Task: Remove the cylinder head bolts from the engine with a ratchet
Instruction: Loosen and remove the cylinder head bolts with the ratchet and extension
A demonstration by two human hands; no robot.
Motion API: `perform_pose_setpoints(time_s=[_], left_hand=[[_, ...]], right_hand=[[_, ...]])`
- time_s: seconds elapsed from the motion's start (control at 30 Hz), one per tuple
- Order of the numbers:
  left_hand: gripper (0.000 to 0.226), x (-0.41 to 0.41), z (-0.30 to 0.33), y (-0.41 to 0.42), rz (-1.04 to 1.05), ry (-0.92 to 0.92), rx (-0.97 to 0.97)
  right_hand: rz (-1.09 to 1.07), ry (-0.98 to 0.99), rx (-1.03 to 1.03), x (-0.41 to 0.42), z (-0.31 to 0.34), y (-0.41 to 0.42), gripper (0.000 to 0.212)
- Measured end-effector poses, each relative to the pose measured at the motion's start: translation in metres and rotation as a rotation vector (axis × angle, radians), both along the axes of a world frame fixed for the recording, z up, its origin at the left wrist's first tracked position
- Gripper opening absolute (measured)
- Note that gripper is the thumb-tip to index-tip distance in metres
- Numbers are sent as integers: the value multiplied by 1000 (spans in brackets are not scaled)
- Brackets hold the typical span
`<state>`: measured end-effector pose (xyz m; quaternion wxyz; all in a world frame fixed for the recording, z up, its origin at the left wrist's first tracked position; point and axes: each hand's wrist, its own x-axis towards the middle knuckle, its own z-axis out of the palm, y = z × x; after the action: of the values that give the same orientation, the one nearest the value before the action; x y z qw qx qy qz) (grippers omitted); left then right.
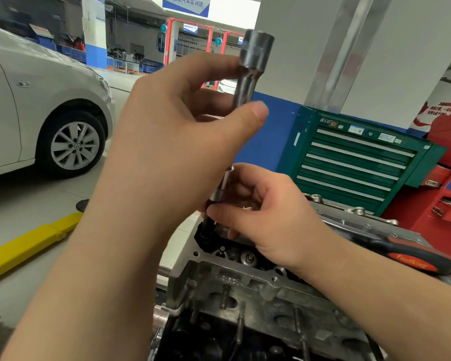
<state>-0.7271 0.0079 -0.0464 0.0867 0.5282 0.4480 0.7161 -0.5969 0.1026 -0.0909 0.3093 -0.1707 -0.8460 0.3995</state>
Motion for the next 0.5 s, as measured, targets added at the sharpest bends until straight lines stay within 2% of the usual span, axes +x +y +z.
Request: perform_pose_setpoints(time_s=[0.17,0.27,0.37,0.43,0.5], left_hand=[[38,1,-1,0,47,37,-12],[46,-2,-1,-1,37,22,11],[48,-2,-2,-1,-31,-27,25],[45,0,-2,0,-59,-63,40],[44,1,-2,2,4,-29,41]], right_hand=[[-37,7,0,-2,-1,1,40],[35,-19,9,0,-2,0,28],[44,-53,-7,1,-1,-1,24],[4,-58,3,0,-1,0,26],[-21,-56,20,-2,-2,1,34]])
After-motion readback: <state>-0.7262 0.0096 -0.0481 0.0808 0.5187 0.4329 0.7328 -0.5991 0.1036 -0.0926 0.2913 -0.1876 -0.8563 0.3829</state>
